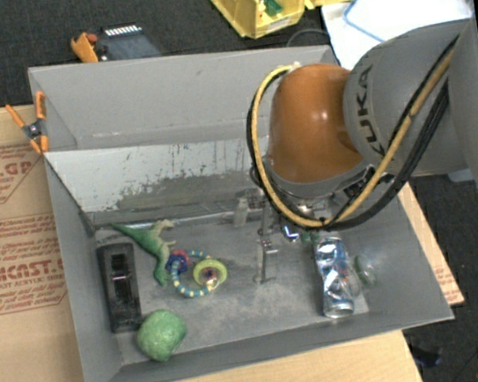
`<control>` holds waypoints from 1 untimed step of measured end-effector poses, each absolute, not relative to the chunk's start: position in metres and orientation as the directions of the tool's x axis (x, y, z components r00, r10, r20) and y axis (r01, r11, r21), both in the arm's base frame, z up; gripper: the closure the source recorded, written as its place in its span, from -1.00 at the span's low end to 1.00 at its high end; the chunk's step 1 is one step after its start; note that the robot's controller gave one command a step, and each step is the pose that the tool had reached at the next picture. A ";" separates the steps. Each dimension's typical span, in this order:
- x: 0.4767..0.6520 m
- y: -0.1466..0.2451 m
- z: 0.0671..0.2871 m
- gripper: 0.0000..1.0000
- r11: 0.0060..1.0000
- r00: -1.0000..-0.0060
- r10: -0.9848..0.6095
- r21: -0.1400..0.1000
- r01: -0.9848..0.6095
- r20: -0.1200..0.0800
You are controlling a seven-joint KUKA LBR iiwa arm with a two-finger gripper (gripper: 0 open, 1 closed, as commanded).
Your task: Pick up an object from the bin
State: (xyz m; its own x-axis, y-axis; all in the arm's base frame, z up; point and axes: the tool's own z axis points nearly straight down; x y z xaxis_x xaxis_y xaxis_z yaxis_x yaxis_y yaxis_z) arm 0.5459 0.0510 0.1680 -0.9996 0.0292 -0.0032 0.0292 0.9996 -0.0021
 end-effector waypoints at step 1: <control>0.540 0.027 0.123 -1.00 0.977 -0.977 -0.212 -0.001 -0.212 -0.005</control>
Offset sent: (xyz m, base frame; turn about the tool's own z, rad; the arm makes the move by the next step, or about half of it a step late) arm -0.0022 0.0783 -0.0100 0.0248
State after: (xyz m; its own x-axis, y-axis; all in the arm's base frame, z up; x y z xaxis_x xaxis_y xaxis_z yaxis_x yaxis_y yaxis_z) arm 0.5396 0.0266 0.1227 -0.9773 -0.2118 -0.0054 -0.2118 0.9773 -0.0006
